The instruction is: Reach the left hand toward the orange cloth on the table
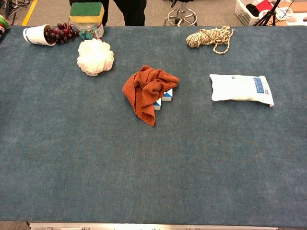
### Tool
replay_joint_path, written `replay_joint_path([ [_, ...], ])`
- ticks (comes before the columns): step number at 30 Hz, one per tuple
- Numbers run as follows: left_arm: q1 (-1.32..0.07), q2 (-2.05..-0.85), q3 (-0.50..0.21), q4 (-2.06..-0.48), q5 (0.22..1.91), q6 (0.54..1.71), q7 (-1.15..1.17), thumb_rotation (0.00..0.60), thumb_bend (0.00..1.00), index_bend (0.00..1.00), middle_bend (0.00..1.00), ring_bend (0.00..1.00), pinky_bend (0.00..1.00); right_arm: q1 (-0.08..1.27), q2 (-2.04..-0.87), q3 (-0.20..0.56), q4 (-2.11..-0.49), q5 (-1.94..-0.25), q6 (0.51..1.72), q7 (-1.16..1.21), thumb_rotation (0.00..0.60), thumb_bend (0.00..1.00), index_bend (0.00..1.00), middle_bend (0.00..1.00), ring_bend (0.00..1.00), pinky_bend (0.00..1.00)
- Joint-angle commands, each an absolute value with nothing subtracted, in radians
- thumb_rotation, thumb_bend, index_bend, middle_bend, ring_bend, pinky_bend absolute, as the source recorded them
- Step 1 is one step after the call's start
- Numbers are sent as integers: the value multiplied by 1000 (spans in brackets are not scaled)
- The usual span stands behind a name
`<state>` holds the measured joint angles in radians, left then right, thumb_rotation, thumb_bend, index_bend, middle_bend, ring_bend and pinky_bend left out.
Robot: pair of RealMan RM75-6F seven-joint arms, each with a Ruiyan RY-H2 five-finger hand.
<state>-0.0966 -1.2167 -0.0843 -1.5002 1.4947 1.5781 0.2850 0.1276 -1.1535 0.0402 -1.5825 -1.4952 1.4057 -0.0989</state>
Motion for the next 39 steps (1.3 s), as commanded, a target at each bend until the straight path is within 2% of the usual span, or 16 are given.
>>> replay_joint_path([
  [1, -96, -1216, -84, -1501, 1495, 1578, 284, 600, 222, 127, 0, 0, 135, 127, -1155, 39, -1582, -1498, 1407, -100, 600, 169, 350, 287, 143, 312],
  [19, -93, -1226, -84, -1493, 1523, 1605, 261, 600, 223, 125, 0, 0, 135, 131, -1161, 36, -1579, -1495, 1393, -113, 600, 168, 350, 287, 143, 312],
  [20, -93, -1227, -85, -1491, 1522, 1604, 258, 600, 246, 117, 0, 0, 135, 131, -1162, 36, -1579, -1494, 1393, -114, 600, 169, 350, 287, 143, 312],
  [24, -95, -1231, -91, -1482, 1522, 1609, 238, 600, 448, 80, 0, 0, 135, 130, -1163, 38, -1578, -1491, 1394, -118, 600, 169, 350, 287, 143, 312],
  [28, -94, -1236, -95, -1480, 1516, 1610, 237, 600, 537, 80, 0, 0, 135, 131, -1163, 38, -1578, -1487, 1389, -119, 600, 169, 350, 288, 143, 312],
  [33, -92, -1244, -106, -1491, 1496, 1612, 245, 600, 728, 80, 0, 0, 135, 130, -1161, 39, -1580, -1489, 1394, -117, 600, 169, 350, 287, 143, 312],
  [39, -91, -1245, -111, -1504, 1488, 1610, 235, 600, 894, 87, 0, 0, 135, 129, -1160, 38, -1581, -1492, 1397, -117, 600, 169, 350, 287, 143, 312],
])
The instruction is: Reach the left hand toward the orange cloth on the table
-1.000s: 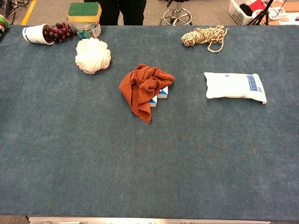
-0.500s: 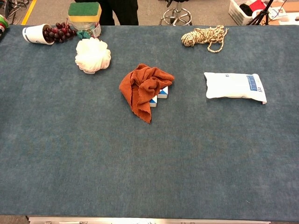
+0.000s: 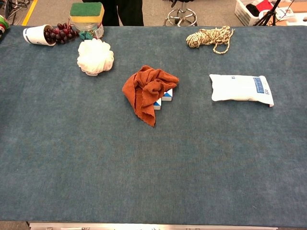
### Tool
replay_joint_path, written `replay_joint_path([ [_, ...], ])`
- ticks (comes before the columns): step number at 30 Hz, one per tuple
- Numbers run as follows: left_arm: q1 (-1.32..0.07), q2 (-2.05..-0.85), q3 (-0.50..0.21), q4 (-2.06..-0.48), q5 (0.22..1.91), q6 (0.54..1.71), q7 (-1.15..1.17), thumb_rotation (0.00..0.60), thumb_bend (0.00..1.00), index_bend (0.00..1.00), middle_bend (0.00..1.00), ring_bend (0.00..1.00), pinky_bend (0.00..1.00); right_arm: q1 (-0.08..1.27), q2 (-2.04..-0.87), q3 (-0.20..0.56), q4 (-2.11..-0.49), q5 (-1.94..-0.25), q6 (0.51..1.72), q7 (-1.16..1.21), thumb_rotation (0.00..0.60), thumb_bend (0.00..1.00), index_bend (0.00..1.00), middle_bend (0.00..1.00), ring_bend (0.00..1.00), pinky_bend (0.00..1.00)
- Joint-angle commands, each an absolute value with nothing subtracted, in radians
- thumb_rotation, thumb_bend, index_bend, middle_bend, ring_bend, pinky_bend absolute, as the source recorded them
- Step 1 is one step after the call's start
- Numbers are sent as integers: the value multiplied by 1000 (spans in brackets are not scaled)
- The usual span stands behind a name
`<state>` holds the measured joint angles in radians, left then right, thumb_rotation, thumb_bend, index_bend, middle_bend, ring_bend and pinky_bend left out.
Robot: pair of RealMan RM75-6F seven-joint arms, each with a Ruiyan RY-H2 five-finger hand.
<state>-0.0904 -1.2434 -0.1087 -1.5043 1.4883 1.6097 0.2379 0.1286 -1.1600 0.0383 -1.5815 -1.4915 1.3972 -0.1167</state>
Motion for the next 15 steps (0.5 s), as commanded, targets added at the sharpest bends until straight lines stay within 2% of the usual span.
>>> replay_joint_path([
  [1, -92, -1246, -111, -1501, 1491, 1612, 232, 600, 906, 90, 0, 0, 135, 129, -1161, 38, -1581, -1491, 1396, -118, 600, 169, 350, 287, 143, 312],
  [15, -103, -1245, -80, -1522, 1546, 1592, 110, 600, 941, 93, 0, 40, 144, 127, -1158, 40, -1584, -1491, 1400, -115, 600, 168, 350, 288, 143, 312],
])
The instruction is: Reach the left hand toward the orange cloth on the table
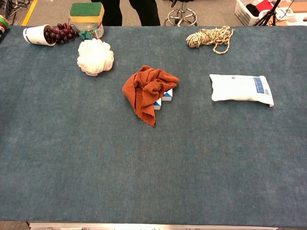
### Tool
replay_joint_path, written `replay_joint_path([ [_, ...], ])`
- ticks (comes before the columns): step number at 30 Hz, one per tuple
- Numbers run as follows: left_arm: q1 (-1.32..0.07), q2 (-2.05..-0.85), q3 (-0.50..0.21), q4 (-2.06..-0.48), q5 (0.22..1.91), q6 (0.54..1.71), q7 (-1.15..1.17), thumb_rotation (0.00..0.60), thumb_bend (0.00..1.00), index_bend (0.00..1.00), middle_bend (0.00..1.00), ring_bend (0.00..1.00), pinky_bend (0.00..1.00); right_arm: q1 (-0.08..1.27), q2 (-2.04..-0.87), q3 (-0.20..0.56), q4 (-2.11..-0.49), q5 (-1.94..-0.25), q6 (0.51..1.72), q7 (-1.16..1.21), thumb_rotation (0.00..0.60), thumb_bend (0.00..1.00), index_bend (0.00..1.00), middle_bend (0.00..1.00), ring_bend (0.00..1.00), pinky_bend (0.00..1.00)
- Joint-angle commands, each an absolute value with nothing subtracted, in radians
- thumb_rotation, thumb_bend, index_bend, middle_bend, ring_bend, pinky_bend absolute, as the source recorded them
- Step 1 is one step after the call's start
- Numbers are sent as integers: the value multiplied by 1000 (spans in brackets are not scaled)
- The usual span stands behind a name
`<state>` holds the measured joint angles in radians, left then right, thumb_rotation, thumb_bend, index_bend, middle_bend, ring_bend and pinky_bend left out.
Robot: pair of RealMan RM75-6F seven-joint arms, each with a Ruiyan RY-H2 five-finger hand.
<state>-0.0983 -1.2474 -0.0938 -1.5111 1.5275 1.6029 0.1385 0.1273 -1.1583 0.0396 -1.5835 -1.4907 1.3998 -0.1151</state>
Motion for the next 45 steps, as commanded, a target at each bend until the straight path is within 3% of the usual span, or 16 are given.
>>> replay_joint_path([
  [1, -105, -1246, -77, -1522, 1552, 1590, 105, 600, 946, 93, 0, 45, 150, 127, -1158, 40, -1585, -1491, 1401, -115, 600, 168, 350, 287, 143, 312],
  [11, -127, -1284, -56, -1514, 1571, 1545, 9, 600, 981, 93, 20, 79, 213, 125, -1154, 41, -1586, -1490, 1405, -109, 600, 168, 350, 288, 143, 312],
  [19, -230, -1227, -25, -1663, 1587, 1344, -319, 600, 995, 93, 29, 79, 213, 123, -1148, 44, -1588, -1491, 1410, -99, 600, 169, 350, 288, 143, 312],
  [32, -433, -1167, -71, -1789, 1597, 1108, -832, 600, 1000, 93, 48, 79, 220, 122, -1145, 42, -1588, -1496, 1411, -92, 600, 169, 350, 287, 143, 312],
  [45, -561, -1112, -18, -1765, 1773, 1118, -1457, 600, 1000, 93, 87, 118, 252, 124, -1145, 41, -1588, -1496, 1404, -89, 600, 169, 350, 288, 143, 312],
])
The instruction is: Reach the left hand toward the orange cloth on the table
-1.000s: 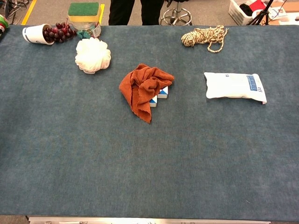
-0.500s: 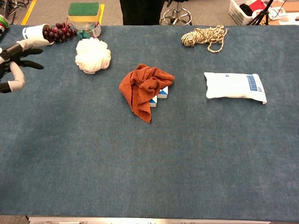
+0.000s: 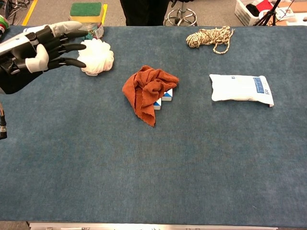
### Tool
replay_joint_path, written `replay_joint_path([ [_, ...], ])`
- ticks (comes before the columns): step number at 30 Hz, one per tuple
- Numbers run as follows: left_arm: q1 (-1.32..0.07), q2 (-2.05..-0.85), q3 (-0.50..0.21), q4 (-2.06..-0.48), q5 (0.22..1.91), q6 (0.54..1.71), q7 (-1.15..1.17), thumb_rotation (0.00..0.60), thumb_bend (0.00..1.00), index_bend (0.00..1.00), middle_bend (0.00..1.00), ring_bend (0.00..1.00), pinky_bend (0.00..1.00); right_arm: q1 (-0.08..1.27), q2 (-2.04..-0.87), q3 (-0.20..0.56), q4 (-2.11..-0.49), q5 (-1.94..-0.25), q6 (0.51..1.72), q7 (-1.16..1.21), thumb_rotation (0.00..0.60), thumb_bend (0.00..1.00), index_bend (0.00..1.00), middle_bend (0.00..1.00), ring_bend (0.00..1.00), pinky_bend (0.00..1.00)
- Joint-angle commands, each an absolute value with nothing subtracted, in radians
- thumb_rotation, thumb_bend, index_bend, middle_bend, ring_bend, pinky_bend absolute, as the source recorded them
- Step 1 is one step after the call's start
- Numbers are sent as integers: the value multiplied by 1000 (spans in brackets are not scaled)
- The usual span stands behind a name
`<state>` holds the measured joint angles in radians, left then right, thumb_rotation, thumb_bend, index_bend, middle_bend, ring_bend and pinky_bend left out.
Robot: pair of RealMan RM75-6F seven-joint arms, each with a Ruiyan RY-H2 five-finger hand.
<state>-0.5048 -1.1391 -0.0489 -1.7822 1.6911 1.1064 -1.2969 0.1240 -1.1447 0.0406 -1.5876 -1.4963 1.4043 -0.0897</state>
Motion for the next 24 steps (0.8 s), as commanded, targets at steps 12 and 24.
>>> replay_joint_path([
  [12, -613, -1087, 72, -1706, 1875, 1236, -1688, 600, 1000, 93, 103, 125, 266, 125, -1146, 41, -1587, -1495, 1402, -91, 600, 168, 350, 287, 143, 312],
  [24, -645, -1090, 108, -1719, 1855, 1254, -1661, 600, 1000, 93, 115, 127, 271, 141, -1144, 43, -1576, -1492, 1374, -63, 600, 168, 350, 287, 143, 312],
])
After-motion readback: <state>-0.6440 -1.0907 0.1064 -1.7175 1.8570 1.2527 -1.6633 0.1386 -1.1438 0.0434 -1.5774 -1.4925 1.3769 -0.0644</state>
